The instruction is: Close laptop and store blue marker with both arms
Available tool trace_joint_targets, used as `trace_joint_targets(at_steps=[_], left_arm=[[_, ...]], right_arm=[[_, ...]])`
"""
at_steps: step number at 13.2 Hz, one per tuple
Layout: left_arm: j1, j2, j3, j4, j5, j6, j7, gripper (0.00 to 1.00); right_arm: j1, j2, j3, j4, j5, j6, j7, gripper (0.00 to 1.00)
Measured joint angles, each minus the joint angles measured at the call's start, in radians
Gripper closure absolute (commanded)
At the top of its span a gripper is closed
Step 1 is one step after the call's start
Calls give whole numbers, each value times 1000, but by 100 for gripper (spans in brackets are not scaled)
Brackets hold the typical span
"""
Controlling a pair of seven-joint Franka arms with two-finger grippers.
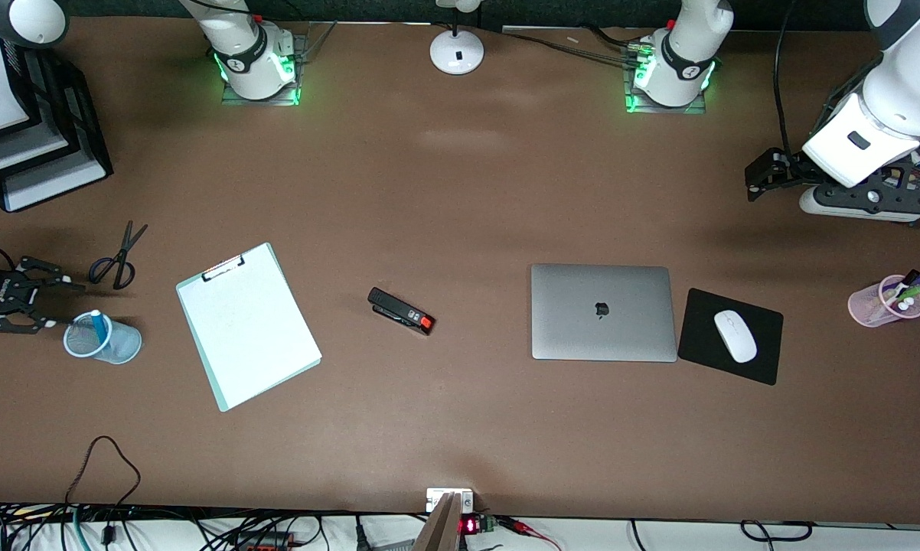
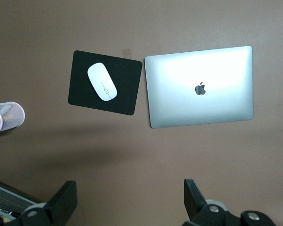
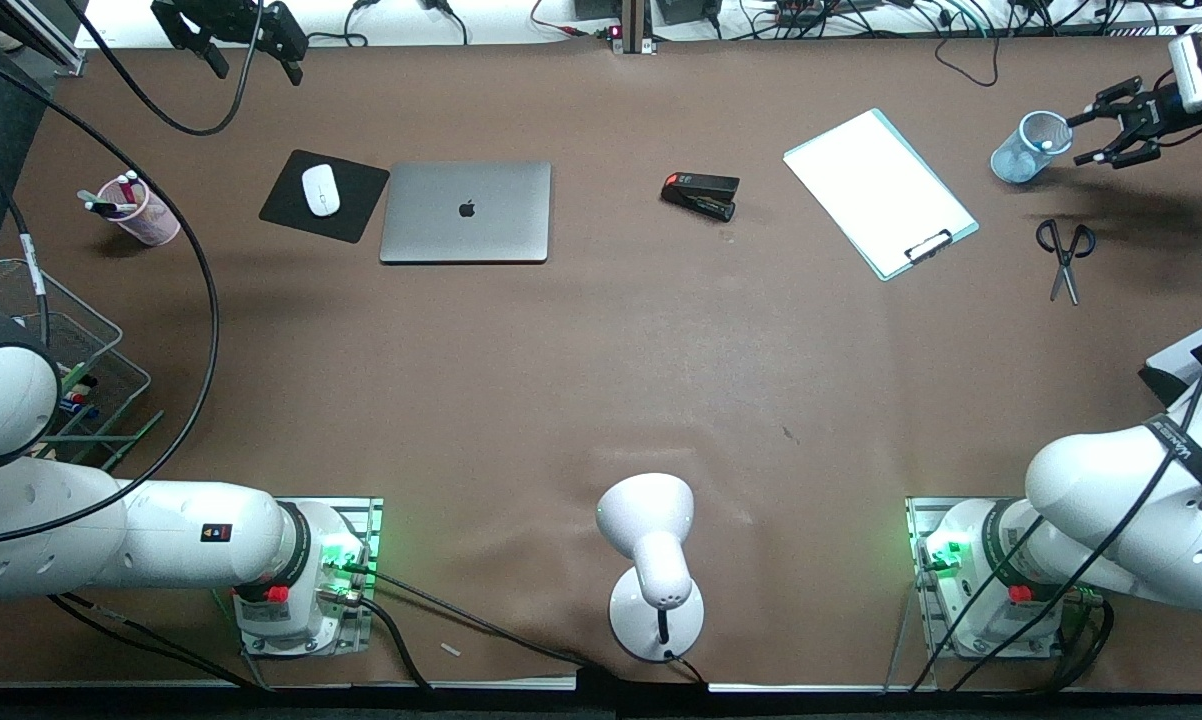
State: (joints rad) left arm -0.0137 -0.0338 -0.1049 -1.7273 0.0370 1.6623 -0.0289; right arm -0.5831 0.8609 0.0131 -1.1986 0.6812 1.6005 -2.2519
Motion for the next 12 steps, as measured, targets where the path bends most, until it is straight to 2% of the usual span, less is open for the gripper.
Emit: trace_joint_targets(at_steps=[3, 6, 9, 12], left_arm=[[0, 0, 0, 0, 0, -2, 0, 0], [0, 0, 0, 0, 0, -4, 0, 0], [0, 0, 0, 1, 0, -5, 0, 0], [0, 0, 0, 1, 0, -5, 0, 0]], right_arm=[[11, -34, 2, 5, -11, -7, 144, 0], [37, -81, 7, 6, -70, -13, 307, 0], [102, -166, 12, -14, -137, -20, 562, 0], [184, -273, 15, -78, -191, -22, 834, 0]])
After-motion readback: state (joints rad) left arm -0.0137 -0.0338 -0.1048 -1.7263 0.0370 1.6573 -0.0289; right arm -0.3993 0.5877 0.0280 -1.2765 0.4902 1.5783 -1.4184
